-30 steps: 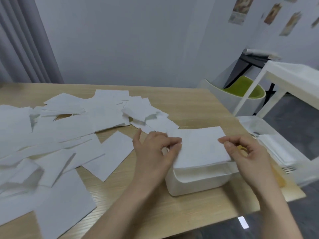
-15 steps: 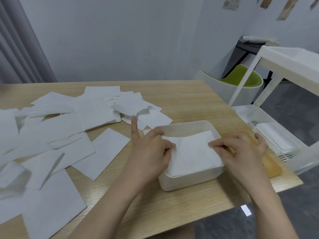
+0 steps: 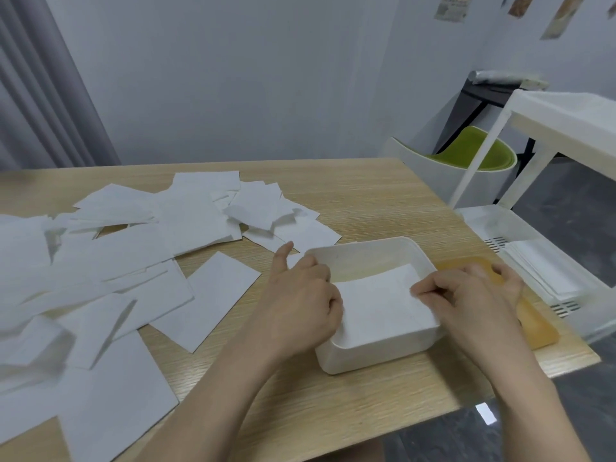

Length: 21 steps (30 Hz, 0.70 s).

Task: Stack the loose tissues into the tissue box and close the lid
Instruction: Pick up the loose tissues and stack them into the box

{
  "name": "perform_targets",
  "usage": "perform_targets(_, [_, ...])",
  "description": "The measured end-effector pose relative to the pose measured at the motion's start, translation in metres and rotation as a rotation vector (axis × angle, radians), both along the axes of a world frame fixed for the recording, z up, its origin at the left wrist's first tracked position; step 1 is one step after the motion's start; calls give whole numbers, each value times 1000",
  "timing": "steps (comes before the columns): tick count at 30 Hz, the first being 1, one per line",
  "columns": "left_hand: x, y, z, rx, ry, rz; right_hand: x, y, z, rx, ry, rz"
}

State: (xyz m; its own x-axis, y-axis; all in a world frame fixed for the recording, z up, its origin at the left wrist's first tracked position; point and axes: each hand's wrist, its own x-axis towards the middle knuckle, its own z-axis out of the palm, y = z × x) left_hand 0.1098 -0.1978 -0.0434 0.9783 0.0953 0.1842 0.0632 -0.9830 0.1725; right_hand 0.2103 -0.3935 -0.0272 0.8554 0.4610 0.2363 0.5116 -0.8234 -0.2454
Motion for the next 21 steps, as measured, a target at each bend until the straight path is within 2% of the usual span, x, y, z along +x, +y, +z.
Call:
perform_targets(18, [1, 5, -17, -217, -178, -79, -2, 3, 3, 32, 45, 38])
perform_targets(21, [0, 6, -22, -314, -218, -102, -5, 3, 5, 50, 37, 35])
